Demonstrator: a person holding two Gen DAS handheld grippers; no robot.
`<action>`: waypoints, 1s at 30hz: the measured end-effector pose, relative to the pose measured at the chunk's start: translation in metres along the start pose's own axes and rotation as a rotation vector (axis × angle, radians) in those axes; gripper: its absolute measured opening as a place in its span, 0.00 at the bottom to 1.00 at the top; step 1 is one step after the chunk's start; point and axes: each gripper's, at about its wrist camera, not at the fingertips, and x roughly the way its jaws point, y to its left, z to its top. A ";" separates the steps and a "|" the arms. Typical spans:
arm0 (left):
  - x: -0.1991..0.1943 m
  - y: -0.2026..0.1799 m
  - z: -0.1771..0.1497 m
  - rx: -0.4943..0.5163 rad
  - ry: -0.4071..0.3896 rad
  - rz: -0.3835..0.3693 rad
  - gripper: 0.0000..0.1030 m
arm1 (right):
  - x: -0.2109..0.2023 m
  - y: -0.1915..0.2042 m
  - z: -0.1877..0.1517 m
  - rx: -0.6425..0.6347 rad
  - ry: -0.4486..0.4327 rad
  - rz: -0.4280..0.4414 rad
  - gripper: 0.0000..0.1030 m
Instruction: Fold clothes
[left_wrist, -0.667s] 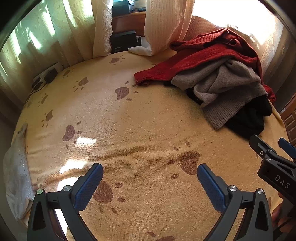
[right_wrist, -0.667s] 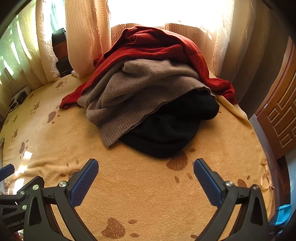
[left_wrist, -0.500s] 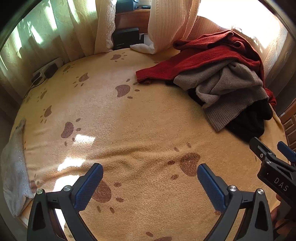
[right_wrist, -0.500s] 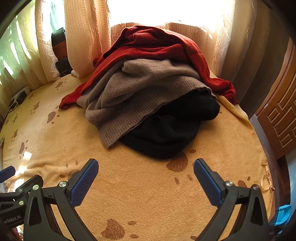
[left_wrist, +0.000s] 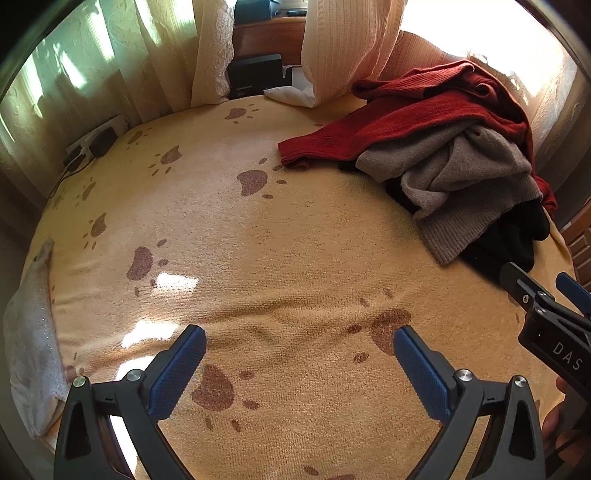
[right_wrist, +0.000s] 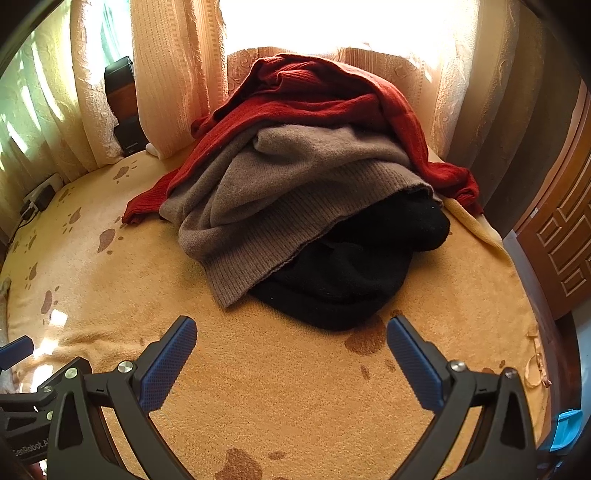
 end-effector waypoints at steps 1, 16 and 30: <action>0.002 0.002 -0.001 0.000 0.003 0.001 1.00 | 0.000 0.002 0.000 -0.004 0.002 -0.002 1.00; -0.001 0.030 0.004 -0.015 -0.004 0.013 1.00 | -0.007 0.023 0.001 -0.006 0.008 -0.006 1.00; 0.003 0.048 0.015 0.014 -0.012 -0.041 1.00 | -0.025 0.038 0.005 0.013 -0.007 -0.052 1.00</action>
